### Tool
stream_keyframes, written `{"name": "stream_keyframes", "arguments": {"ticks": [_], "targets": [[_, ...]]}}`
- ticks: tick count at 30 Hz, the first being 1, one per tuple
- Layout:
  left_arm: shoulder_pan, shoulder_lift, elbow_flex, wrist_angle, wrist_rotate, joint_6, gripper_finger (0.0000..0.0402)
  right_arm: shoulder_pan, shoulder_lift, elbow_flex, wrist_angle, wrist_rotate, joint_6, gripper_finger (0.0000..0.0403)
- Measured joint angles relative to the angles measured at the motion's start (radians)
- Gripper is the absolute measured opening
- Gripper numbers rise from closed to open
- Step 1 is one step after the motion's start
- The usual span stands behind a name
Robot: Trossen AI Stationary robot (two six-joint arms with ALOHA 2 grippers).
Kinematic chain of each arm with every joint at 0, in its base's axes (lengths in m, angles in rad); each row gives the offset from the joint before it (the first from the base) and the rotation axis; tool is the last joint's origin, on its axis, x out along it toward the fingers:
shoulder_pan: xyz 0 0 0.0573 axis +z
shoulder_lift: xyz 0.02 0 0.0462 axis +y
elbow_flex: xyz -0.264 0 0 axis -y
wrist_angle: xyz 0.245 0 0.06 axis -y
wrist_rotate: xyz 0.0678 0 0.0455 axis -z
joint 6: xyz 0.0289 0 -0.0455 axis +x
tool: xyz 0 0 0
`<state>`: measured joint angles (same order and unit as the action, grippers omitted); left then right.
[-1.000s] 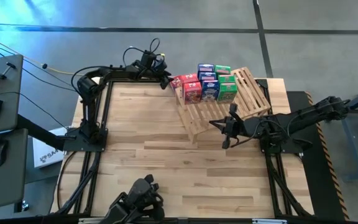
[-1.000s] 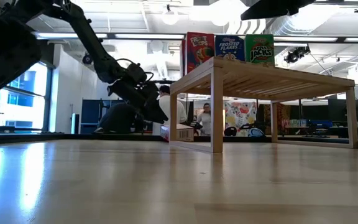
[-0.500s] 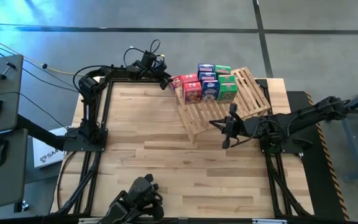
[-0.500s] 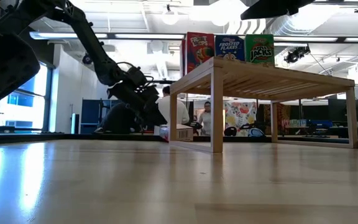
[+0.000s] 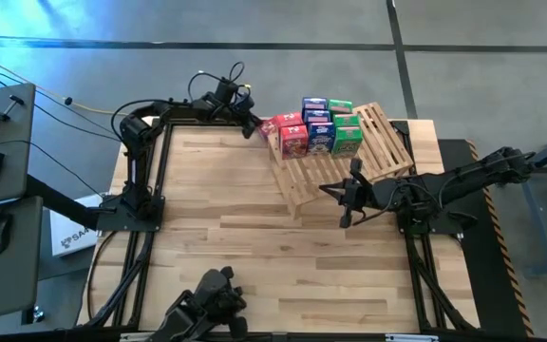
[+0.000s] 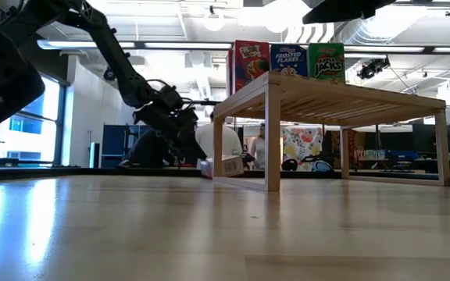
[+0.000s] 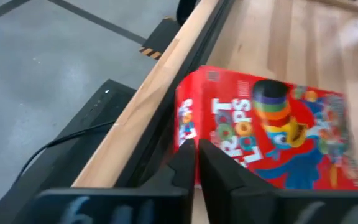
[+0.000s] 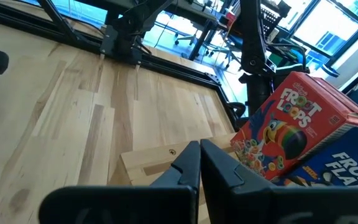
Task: Stack cereal on shelf
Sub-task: Put the red cereal box on the shelf aligned with the other red cereal boxes
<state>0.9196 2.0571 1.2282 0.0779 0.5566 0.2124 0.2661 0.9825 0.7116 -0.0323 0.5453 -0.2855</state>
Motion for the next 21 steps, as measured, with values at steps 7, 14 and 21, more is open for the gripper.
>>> {"name": "stream_keyframes", "arguments": {"ticks": [7,14,21], "targets": [[0.011,-0.015,0.000,-0.063,-0.018,0.034,0.0001,0.000,0.000,0.000,0.000,0.000,0.000,0.0000],[-0.002,-0.085,-0.002,-0.189,-0.064,0.104,0.0000,0.000,0.000,0.000,-0.002,0.000,-0.002,0.0000],[-0.045,-0.084,-0.002,0.015,-0.065,-0.018,0.0029,0.000,0.000,0.000,-0.008,-0.004,-0.003,0.0000]]}}
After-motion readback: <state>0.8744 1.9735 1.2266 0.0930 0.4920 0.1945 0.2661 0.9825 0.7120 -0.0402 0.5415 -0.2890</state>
